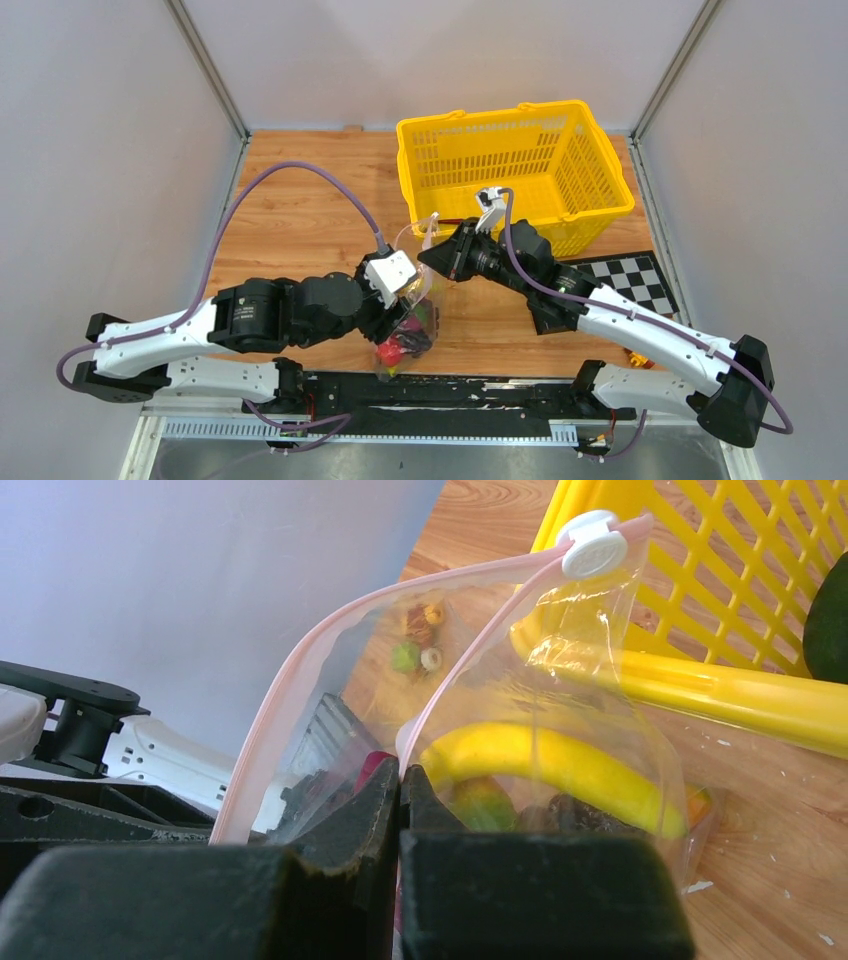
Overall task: Place the food in the zip-top bag and seal the zipper
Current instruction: Adjust the zipper food storage bag at the center of the board.
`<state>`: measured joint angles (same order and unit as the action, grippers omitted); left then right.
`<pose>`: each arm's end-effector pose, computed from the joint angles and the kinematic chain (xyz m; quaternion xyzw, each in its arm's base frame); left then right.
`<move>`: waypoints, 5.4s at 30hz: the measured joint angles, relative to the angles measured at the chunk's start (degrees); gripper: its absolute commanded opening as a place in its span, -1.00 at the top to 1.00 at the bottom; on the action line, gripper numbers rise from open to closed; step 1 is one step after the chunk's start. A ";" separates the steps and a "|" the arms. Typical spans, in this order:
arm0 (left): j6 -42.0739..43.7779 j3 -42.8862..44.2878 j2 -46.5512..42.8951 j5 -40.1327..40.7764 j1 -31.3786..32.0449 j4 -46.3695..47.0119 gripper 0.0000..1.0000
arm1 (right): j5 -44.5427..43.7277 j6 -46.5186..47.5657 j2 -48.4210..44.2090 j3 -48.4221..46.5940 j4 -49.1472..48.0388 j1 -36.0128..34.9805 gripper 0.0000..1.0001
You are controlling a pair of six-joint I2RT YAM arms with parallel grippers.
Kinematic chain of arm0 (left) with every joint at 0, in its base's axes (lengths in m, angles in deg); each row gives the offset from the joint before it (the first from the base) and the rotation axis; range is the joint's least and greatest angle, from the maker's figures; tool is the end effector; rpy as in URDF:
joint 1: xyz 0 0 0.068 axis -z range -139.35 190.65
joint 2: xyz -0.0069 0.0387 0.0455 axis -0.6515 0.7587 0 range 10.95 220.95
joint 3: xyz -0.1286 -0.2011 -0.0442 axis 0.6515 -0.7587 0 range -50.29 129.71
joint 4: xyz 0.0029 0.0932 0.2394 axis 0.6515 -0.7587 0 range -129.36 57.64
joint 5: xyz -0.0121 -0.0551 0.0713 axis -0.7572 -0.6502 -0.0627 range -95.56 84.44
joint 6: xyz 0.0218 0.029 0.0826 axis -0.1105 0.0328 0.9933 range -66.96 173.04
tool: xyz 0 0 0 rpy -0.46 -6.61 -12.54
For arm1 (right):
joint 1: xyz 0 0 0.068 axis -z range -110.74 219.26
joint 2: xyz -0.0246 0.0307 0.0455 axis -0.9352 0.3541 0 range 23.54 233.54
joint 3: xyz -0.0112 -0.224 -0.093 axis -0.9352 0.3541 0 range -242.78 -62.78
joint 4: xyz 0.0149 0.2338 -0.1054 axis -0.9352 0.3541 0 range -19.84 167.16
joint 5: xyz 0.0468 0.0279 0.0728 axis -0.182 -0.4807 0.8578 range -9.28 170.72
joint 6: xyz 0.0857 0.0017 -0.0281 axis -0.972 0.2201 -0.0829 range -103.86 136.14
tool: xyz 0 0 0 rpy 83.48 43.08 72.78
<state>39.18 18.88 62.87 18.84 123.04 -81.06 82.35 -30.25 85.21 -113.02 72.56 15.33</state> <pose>0.0613 -0.2074 0.3484 0.3946 0.7628 -0.2329 0.4563 0.1788 0.2493 0.2928 -0.0606 0.7847 0.4808 0.3866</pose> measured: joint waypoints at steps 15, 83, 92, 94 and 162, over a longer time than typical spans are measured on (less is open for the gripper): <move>1.44 0.98 2.47 4.79 2.29 -0.90 0.75 | 1.27 0.00 -0.20 -0.81 1.38 0.48 1.00; 10.14 -6.03 -15.23 -6.36 2.40 8.26 1.00 | 51.93 34.25 -28.22 27.87 -20.85 28.89 -0.57; 10.36 -5.51 -12.92 -9.40 2.40 8.48 1.00 | 56.13 36.00 -24.59 28.48 -24.96 29.29 -0.58; 10.34 -4.92 -12.04 -10.51 2.40 8.44 1.00 | 56.54 36.22 -22.56 28.41 -26.12 29.64 -0.57; 10.25 -7.39 -17.81 -10.27 2.40 11.76 1.00 | 70.77 28.24 -17.84 28.20 -40.61 31.87 0.88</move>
<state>49.43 11.49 45.06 8.57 125.45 -69.31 153.12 -2.01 67.38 -84.82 31.95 47.20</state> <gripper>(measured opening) 0.011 0.048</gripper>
